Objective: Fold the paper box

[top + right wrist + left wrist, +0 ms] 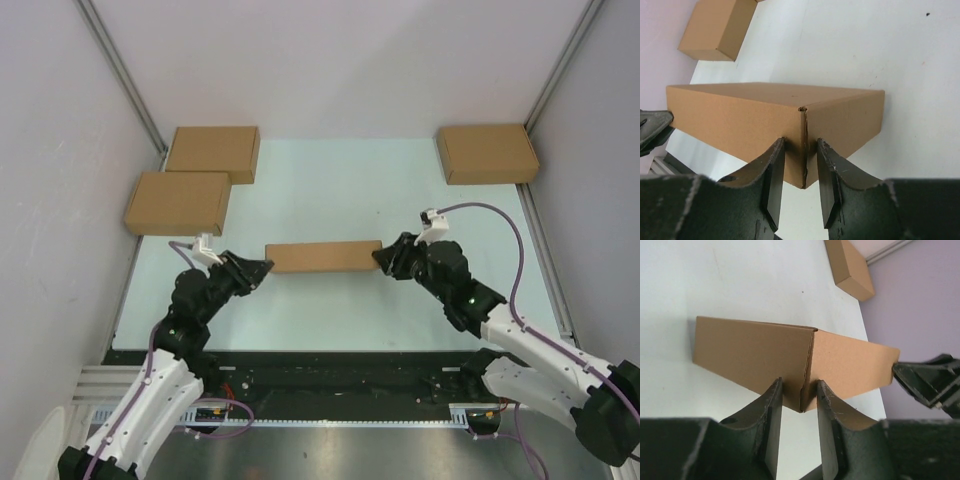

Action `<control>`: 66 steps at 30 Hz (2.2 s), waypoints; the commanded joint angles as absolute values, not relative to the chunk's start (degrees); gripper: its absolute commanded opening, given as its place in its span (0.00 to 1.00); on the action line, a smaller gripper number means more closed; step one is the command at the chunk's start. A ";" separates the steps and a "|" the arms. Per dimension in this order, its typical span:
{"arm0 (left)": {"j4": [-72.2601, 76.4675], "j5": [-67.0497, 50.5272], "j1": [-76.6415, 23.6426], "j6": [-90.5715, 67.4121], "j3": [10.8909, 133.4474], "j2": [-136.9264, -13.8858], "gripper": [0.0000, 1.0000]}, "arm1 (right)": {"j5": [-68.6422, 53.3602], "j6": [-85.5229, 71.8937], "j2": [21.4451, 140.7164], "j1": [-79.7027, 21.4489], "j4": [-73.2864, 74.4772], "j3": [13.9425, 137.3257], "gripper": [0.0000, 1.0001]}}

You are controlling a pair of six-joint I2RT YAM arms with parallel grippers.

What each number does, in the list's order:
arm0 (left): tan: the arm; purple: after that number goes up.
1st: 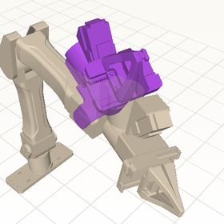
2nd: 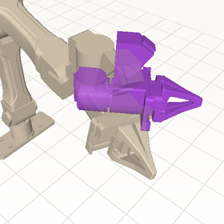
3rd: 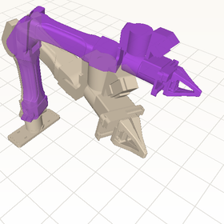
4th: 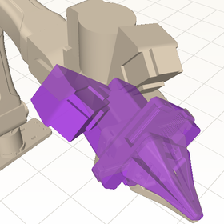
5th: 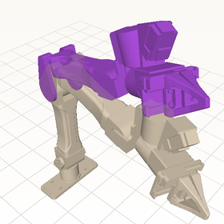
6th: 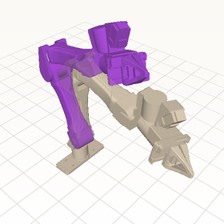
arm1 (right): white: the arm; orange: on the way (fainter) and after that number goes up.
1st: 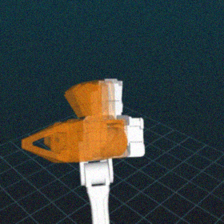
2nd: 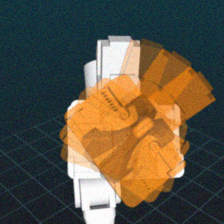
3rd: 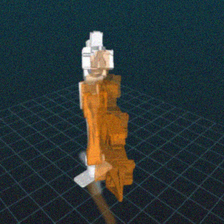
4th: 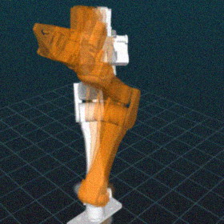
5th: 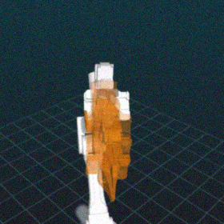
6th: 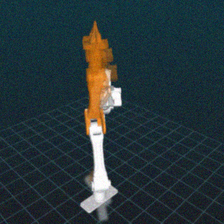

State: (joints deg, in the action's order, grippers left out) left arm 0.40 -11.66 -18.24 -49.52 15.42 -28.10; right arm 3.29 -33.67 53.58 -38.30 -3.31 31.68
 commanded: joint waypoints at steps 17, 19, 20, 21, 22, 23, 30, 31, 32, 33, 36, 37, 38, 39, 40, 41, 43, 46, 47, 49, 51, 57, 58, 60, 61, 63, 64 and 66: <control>-17.92 -8.80 -27.69 -54.06 11.77 -27.35 0.81 | 22.05 -53.52 45.54 -59.68 23.29 22.93 0.92; -20.29 -7.57 -27.69 -52.92 15.45 -22.51 0.85 | 24.51 -53.27 42.90 -59.50 24.78 26.00 0.95; -21.09 -6.25 -27.69 -52.30 16.95 -21.46 0.86 | 25.13 -52.83 42.63 -59.33 26.26 27.06 0.95; -23.01 -5.20 -27.69 -51.60 20.18 -19.88 0.87 | 25.75 -52.65 42.45 -59.07 26.89 29.16 0.96; -23.64 -4.14 -27.69 -51.07 21.52 -19.34 0.87 | 26.10 -51.52 42.36 -58.19 27.07 29.79 0.96; -23.99 -2.91 -27.69 -51.06 22.49 -18.99 0.88 | 25.76 -50.89 42.28 -57.14 26.20 29.97 0.96; -10.67 4.57 -27.51 -49.93 21.79 -29.83 1.00 | 8.98 -44.92 49.03 -37.81 17.94 30.06 0.98; -10.20 4.83 -27.42 -49.14 22.32 -32.75 1.00 | 7.57 -44.30 50.09 -36.84 17.06 30.06 0.98; -9.59 4.66 -27.42 -48.61 22.76 -35.57 1.00 | 6.69 -43.86 51.58 -35.96 15.48 30.06 0.98; -7.58 4.40 -27.42 -48.17 23.20 -40.47 1.00 | 5.55 -43.51 52.11 -34.47 14.51 30.06 0.98; -4.68 6.24 -27.16 -48.78 22.07 -45.77 1.00 | 3.43 -43.68 53.52 -33.93 10.38 30.06 0.97; -3.09 6.24 -27.16 -49.74 21.19 -46.14 1.00 | 2.56 -43.86 54.13 -34.10 9.41 30.06 0.97; -1.60 5.89 -26.98 -50.27 20.31 -46.23 1.00 | 2.11 -44.03 55.45 -33.93 7.58 30.06 0.97; 1.64 5.71 -26.81 -50.45 19.08 -46.23 1.00 | 1.76 -44.29 56.42 -33.66 6.86 30.06 0.97; 2.37 5.89 -26.81 -50.19 18.90 -46.49 1.00 | 0.97 -44.30 57.56 -33.58 6.25 30.06 0.97; 2.72 5.98 -26.72 -49.75 18.81 -47.02 1.00 | 0.62 -44.30 58.61 -33.23 5.46 30.15 0.97; 3.86 4.58 -25.76 -48.17 18.90 -49.82 1.00 | -0.78 -44.21 62.57 -32.87 4.75 30.06 0.97; 7.55 0.80 -24.96 -48.42 17.67 -53.43 1.00 | -2.02 -44.21 67.58 -32.78 1.25 30.06 0.95; 10.43 -1.56 -24.96 -48.69 17.23 -54.92 1.00 | -2.28 -44.30 68.46 -32.70 0.62 30.06 0.93; 14.13 -3.50 -24.96 -49.48 16.26 -57.81 0.96 | -2.81 -44.38 70.57 -31.74 -2.88 30.06 0.90; 15.64 -5.70 -24.96 -49.48 16.70 -60.19 0.90 | -4.03 -44.39 72.24 -30.33 -4.56 30.15 0.83; 23.55 -10.37 -24.96 -50.98 19.77 -69.86 0.78 | -7.38 -43.33 77.16 -25.14 -9.14 32.43 0.58; 23.99 -10.72 -24.96 -50.89 20.82 -72.83 0.77 | -7.56 -42.98 79.17 -24.09 -9.49 33.48 0.55; 25.13 -11.77 -24.96 -51.41 23.37 -75.75 0.75 | -8.00 -42.54 81.20 -23.30 -10.28 34.71 0.54; 26.70 -12.13 -25.05 -51.76 23.99 -78.46 0.74 | -8.26 -42.28 83.39 -22.77 -10.63 36.20 0.53; 27.77 -12.39 -24.96 -52.21 26.62 -81.11 0.74 | -9.40 -41.92 85.68 -21.10 -11.59 37.70 0.53; 27.34 -12.57 -24.70 -52.21 27.67 -83.39 0.74 | -9.75 -41.84 87.78 -20.57 -11.78 39.18 0.53; 27.33 -13.01 -24.17 -51.77 30.84 -85.33 0.74 | -10.28 -41.22 89.55 -19.43 -11.87 41.12 0.53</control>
